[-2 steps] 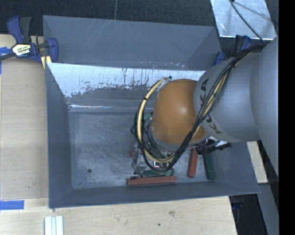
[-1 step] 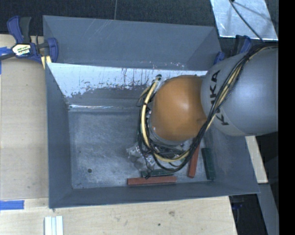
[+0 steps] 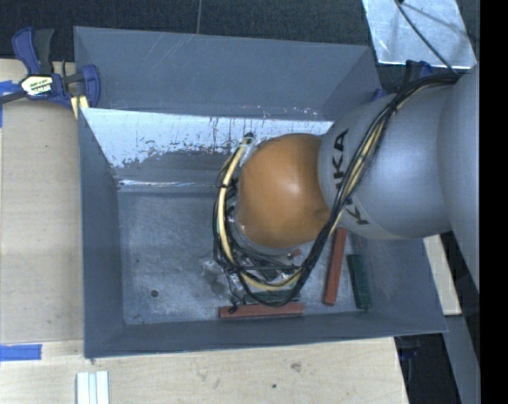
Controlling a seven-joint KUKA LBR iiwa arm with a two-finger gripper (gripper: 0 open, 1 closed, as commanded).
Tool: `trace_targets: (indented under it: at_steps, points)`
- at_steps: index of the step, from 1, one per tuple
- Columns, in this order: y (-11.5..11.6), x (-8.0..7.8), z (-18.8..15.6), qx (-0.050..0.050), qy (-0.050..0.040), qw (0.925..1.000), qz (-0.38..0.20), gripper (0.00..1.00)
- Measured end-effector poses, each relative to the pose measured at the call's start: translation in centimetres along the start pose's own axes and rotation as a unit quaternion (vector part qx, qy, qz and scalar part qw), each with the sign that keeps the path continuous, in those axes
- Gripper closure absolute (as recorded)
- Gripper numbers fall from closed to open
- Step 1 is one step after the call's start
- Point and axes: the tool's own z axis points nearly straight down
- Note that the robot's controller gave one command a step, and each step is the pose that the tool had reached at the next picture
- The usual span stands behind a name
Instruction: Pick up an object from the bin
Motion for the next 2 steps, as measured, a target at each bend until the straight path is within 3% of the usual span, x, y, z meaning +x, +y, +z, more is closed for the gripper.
trace_targets:
  at_steps: [1,2]
  points:
    - [1.49,-0.96,-0.41,0.001,-0.0021,0.9852,0.171,1.0]
    - [1.47,-0.95,-0.4,0.001,-0.0021,0.9852,0.171,0.0]
